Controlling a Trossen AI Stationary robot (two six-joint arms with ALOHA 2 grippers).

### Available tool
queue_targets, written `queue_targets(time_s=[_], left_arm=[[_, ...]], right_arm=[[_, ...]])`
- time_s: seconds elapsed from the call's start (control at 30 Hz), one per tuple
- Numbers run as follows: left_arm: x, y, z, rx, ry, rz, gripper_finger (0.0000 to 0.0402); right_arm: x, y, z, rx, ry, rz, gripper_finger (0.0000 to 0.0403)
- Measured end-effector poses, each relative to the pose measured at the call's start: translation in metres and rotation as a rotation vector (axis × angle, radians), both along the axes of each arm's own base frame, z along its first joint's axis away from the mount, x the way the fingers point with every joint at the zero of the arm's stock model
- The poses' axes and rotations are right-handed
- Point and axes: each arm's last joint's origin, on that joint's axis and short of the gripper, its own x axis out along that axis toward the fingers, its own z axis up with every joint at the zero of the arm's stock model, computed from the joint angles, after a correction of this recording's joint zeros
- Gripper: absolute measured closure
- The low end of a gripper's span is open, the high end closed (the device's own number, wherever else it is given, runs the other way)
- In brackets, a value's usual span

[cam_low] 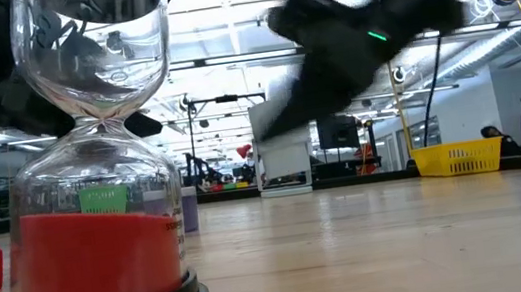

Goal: Pick & Place Office items
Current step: Put the purple charger adapter into the black bin

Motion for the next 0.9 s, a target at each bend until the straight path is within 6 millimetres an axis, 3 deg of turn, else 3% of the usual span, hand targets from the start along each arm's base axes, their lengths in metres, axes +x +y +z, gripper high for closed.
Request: queue_targets(time_s=[0.1, 0.23, 0.33, 0.43, 0.6, 0.9], left_arm=[[0.004, -0.003, 0.003, -0.015, 0.000, -0.019, 0.0369], [0.018, -0.016, 0.007, 0.018, 0.104, -0.080, 0.0379], [0.031, -0.029, 0.020, 0.073, 0.146, -0.110, 0.0385], [0.043, -0.038, 0.031, 0.102, 0.218, -0.130, 0.0366], [0.056, -0.045, 0.048, 0.073, 0.332, -0.122, 0.0291], [0.059, -0.054, 0.044, 0.106, 0.417, -0.170, 0.0133]], right_arm=[[-0.038, -0.010, -0.011, -0.020, 0.018, -0.036, 0.0209], [-0.084, -0.023, -0.023, 0.027, -0.116, -0.050, 0.0291], [-0.112, -0.029, -0.030, 0.063, -0.229, -0.051, 0.0348], [-0.130, -0.033, -0.032, 0.091, -0.324, -0.045, 0.0391], [-0.141, -0.035, -0.034, 0.115, -0.353, -0.053, 0.0385], [-0.139, -0.035, -0.032, 0.125, -0.360, -0.052, 0.0390]])
